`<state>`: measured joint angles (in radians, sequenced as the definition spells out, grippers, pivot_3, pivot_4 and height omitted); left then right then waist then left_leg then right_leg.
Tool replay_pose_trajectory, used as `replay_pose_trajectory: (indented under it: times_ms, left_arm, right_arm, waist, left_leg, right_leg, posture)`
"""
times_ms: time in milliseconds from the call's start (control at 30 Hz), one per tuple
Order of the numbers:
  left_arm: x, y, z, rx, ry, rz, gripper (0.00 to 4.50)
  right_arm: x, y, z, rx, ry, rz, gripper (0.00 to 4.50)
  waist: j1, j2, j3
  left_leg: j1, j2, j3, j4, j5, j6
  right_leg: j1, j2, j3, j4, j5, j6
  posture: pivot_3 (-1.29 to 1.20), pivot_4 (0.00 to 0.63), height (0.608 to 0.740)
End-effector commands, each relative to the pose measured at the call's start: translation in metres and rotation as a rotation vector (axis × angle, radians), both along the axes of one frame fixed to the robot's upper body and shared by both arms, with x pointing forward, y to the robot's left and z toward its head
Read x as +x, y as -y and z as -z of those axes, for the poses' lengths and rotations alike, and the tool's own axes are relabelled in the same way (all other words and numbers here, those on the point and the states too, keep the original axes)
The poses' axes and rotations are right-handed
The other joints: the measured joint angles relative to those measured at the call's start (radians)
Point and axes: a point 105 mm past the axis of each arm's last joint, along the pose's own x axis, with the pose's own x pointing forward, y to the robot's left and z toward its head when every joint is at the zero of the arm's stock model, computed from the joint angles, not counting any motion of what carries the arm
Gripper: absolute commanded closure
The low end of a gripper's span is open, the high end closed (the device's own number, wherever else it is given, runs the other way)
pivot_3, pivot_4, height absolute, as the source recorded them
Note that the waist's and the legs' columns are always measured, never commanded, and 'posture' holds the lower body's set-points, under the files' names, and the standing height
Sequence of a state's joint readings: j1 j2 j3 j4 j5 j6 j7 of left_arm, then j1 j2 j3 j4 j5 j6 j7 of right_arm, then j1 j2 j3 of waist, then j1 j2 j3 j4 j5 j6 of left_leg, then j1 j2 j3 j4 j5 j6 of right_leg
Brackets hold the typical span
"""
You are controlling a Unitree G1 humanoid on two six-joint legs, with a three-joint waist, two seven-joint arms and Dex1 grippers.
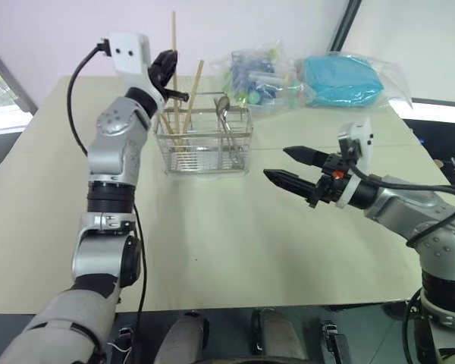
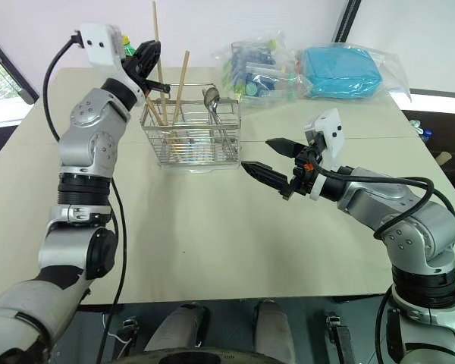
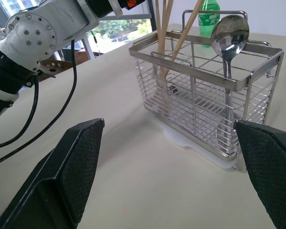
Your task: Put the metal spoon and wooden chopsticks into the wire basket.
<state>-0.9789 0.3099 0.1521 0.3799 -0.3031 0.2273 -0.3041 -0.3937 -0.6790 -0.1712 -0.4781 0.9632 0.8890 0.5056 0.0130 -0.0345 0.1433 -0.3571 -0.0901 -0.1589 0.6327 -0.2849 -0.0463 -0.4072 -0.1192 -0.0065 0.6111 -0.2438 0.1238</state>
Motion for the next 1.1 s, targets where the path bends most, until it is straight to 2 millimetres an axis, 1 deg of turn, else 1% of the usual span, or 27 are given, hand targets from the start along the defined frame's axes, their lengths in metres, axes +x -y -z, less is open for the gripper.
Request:
replay_pose_trajectory:
  times_ms: [33,100,133,233,267,333,367,433,500,567,600,667,733,800,833,900,967,1100]
  left_arm:
    - [-0.006,-0.004,-0.018,-0.004,0.071,-0.004,4.47]
    - [-0.009,-0.002,-0.014,-0.016,0.063,0.012,3.76]
    - [-0.010,-0.001,-0.012,-0.021,0.061,0.019,3.49]
    - [-0.014,0.000,-0.009,-0.034,0.054,0.032,2.03]
    - [-0.015,-0.001,-0.008,-0.038,0.051,0.034,1.43]
    - [-0.017,-0.004,-0.009,-0.048,0.047,0.036,0.42]
    - [-0.018,-0.006,-0.009,-0.051,0.044,0.040,0.02]
    - [-0.022,-0.012,-0.014,-0.032,0.043,0.052,0.02]
    - [-0.029,-0.019,-0.023,0.023,0.048,0.068,0.02]
    - [-0.043,-0.027,-0.036,0.128,0.048,0.120,0.02]
    - [-0.054,-0.034,-0.043,0.204,0.053,0.150,0.02]
    - [-0.075,-0.046,-0.047,0.338,0.015,0.215,0.02]
    - [-0.097,-0.061,-0.043,0.490,-0.021,0.247,0.02]
    - [-0.114,-0.075,-0.035,0.600,-0.066,0.251,0.02]
    - [-0.123,-0.084,-0.030,0.627,-0.106,0.250,0.02]
    - [-0.139,-0.097,-0.024,0.660,-0.164,0.244,0.02]
    - [-0.151,-0.105,-0.017,0.682,-0.205,0.234,0.02]
    - [-0.166,-0.116,-0.007,0.681,-0.254,0.187,0.02]
  right_arm:
    - [-0.003,0.000,-0.012,0.006,0.049,-0.010,0.00]
    - [-0.002,-0.001,-0.013,0.007,0.050,-0.014,0.00]
    - [-0.002,-0.002,-0.013,0.007,0.049,-0.017,0.00]
    - [-0.001,-0.002,-0.013,0.005,0.049,-0.023,0.00]
    - [-0.001,-0.002,-0.013,0.002,0.049,-0.025,0.00]
    - [0.001,-0.002,-0.012,-0.007,0.052,-0.027,0.00]
    - [0.002,-0.001,-0.012,-0.013,0.054,-0.027,0.00]
    - [0.005,0.001,-0.012,-0.030,0.061,-0.023,0.00]
    - [0.009,0.006,-0.012,-0.054,0.073,-0.017,0.00]
    - [0.016,0.014,-0.014,-0.090,0.092,-0.005,0.00]
    - [0.021,0.018,-0.016,-0.111,0.100,0.002,0.00]
    - [0.030,0.027,-0.019,-0.150,0.112,0.013,0.00]
    - [0.038,0.034,-0.021,-0.185,0.118,0.021,0.00]
    - [0.044,0.038,-0.022,-0.209,0.123,0.019,0.00]
    - [0.046,0.040,-0.023,-0.216,0.124,0.011,0.00]
    - [0.050,0.040,-0.024,-0.228,0.126,-0.009,0.00]
    - [0.052,0.039,-0.024,-0.236,0.127,-0.034,0.00]
    - [0.056,0.029,-0.024,-0.231,0.134,-0.079,0.00]
  waist:
    - [0.001,0.000,0.000]
    - [0.000,0.000,0.000]
    - [0.000,0.000,0.000]
    - [0.000,0.000,0.000]
    - [0.000,0.000,0.000]
    - [-0.001,0.000,0.000]
    - [-0.001,0.000,0.000]
    - [-0.001,0.000,0.000]
    - [-0.004,0.000,0.000]
    - [-0.008,0.001,0.001]
    - [-0.011,0.001,0.001]
    - [-0.023,0.003,0.002]
    - [-0.030,0.006,0.002]
    - [-0.031,0.008,0.002]
    - [-0.031,0.009,0.002]
    - [-0.030,0.009,0.002]
    - [-0.027,0.009,0.003]
    - [-0.023,0.009,0.003]
  left_leg:
    - [0.000,0.000,0.000,0.000,0.000,0.000]
    - [0.000,0.000,0.000,0.000,0.000,0.000]
    - [0.000,0.000,0.000,0.000,0.000,0.000]
    - [0.000,0.000,0.000,0.000,-0.001,0.001]
    - [0.000,0.000,0.000,0.000,0.000,0.001]
    - [0.000,0.000,0.000,0.000,-0.001,0.001]
    - [0.000,0.000,0.000,0.000,-0.001,0.001]
    - [0.000,0.000,0.000,0.000,-0.001,0.001]
    - [0.000,0.000,0.000,0.000,-0.001,0.002]
    - [0.001,0.000,0.000,0.000,-0.001,0.002]
    - [0.000,0.000,0.000,0.000,-0.001,0.003]
    - [0.000,0.000,0.001,-0.001,-0.002,0.003]
    - [0.001,0.000,0.001,-0.003,-0.002,0.004]
    - [0.002,0.001,0.002,-0.003,-0.002,0.004]
    - [0.002,0.001,0.002,-0.004,-0.002,0.004]
    - [0.001,0.001,0.002,-0.003,-0.003,0.005]
    - [0.001,0.002,0.002,-0.003,-0.003,0.006]
    - [0.001,0.002,0.001,-0.003,-0.004,0.007]
  right_leg:
    - [0.000,0.000,0.000,0.000,0.000,0.000]
    - [0.000,0.000,0.000,0.000,0.000,0.000]
    - [0.000,0.000,0.000,0.000,0.000,0.000]
    - [0.000,0.000,0.000,0.000,0.000,0.000]
    - [0.000,0.000,0.000,0.000,0.000,0.000]
    - [0.000,0.000,0.000,0.000,0.000,0.000]
    - [0.000,0.000,0.000,0.000,0.000,0.000]
    - [0.000,0.000,0.000,0.000,0.000,0.000]
    - [0.000,0.000,0.000,0.000,0.000,0.000]
    - [0.000,0.000,0.000,0.001,0.000,0.000]
    - [-0.001,0.001,0.000,0.001,0.000,0.000]
    - [-0.002,0.001,0.000,0.001,0.000,0.000]
    - [-0.001,0.001,0.000,0.001,0.000,0.000]
    - [0.000,0.000,0.000,0.000,0.000,0.000]
    - [0.000,0.000,0.001,0.000,0.000,0.000]
    - [-0.001,0.000,0.001,-0.001,0.000,0.000]
    - [-0.001,0.000,0.001,-0.001,0.000,0.000]
    - [0.000,0.000,0.001,-0.001,0.000,0.000]
  posture:
    - [0.00,0.150,0.707]
    - [0.00,0.150,0.707]
    - [0.00,0.150,0.707]
    - [0.00,0.150,0.707]
    - [0.00,0.150,0.707]
    - [0.00,0.150,0.707]
    - [0.00,0.150,0.707]
    - [0.00,0.150,0.707]
    - [0.00,0.150,0.707]
    - [0.00,0.150,0.707]
    - [0.00,0.150,0.707]
    - [0.00,0.150,0.707]
    - [0.00,0.150,0.707]
    - [0.00,0.150,0.707]
    - [0.00,0.150,0.707]
    - [0.00,0.150,0.707]
    - [0.00,0.150,0.707]
    - [0.00,0.150,0.707]
